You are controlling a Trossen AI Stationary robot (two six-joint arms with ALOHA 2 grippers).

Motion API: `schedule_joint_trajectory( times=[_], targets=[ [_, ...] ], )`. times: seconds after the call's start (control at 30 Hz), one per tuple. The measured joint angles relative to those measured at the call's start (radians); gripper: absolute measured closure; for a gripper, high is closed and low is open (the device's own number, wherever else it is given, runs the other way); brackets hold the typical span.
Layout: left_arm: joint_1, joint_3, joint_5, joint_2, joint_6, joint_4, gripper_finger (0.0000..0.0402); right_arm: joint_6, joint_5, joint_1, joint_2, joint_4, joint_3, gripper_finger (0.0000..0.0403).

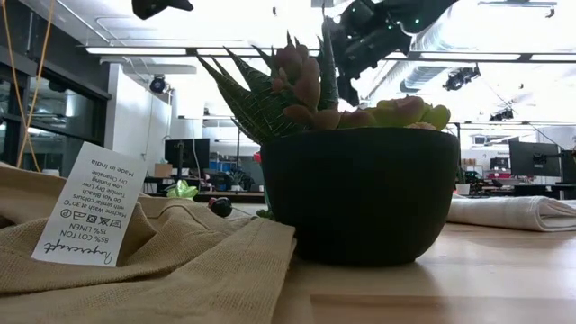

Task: Pick and placing Produce into tupperware
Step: Put the green bell pepper into the green basket

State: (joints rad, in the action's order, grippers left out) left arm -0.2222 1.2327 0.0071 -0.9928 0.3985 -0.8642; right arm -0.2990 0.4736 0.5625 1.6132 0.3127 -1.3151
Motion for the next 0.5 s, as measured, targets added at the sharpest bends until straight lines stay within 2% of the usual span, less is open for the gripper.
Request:
schedule_joint_trajectory(
  times=[0.5],
  targets=[
    [0.000,0.000,0.000,0.000,0.000,-0.001,0.0153,-0.007,0.006,0.000,0.111,-0.009,0.000,0.0192]
  ],
)
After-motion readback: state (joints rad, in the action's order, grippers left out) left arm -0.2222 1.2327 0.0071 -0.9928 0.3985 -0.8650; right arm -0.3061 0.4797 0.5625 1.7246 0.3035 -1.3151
